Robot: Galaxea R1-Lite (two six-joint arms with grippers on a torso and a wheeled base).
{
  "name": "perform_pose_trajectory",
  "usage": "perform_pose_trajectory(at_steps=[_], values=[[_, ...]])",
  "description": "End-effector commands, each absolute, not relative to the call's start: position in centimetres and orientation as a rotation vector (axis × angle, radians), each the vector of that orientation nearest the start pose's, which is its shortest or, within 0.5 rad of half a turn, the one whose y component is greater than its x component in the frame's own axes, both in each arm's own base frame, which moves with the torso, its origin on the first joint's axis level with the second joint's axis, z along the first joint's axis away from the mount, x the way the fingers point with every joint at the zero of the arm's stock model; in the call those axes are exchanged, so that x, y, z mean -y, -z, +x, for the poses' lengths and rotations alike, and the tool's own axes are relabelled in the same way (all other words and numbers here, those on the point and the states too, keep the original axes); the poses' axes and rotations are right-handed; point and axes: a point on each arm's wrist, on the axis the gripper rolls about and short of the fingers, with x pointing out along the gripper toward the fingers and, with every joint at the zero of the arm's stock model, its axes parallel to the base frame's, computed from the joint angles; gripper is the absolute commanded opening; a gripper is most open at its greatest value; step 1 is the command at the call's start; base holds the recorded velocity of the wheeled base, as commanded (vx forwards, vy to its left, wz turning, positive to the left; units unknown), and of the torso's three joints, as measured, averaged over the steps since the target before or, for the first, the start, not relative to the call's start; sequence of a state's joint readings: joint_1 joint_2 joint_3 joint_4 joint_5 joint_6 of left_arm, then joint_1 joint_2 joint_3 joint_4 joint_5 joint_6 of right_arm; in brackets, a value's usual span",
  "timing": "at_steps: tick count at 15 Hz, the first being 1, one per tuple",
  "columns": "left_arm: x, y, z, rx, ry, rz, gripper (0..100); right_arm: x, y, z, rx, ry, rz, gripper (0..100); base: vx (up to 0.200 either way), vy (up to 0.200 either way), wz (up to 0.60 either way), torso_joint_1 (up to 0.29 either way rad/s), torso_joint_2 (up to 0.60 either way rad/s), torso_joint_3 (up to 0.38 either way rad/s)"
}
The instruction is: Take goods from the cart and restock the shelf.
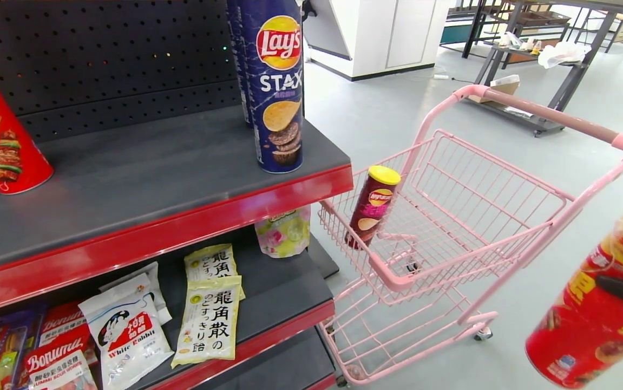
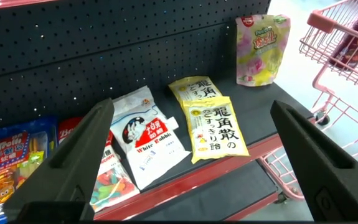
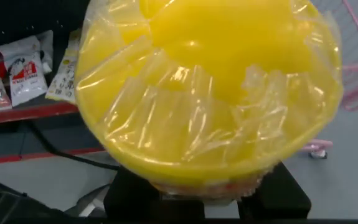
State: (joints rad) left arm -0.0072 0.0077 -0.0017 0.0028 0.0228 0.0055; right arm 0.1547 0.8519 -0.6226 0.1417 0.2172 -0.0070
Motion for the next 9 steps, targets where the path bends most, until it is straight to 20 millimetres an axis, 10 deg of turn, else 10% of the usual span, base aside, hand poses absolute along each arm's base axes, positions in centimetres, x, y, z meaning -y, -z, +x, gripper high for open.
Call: perform_pose_trajectory(at_steps=[1,9], values=[[-0.07,-7.62,-2.13,-0.022,-0.014,0.006,100,-1.36,-21.86,6.09,-0.308,-0.355,0.000,0,0.000,0.000,0.00,0.000,0.00,0.000],[-0.07,-7.62,-2.13,-0.022,-0.014,0.006,100,-1.37,-21.62,6.70,-0.337,-0.344,-0.006,0,0.000,0.000,0.00,0.075,-0.24,-0.166]])
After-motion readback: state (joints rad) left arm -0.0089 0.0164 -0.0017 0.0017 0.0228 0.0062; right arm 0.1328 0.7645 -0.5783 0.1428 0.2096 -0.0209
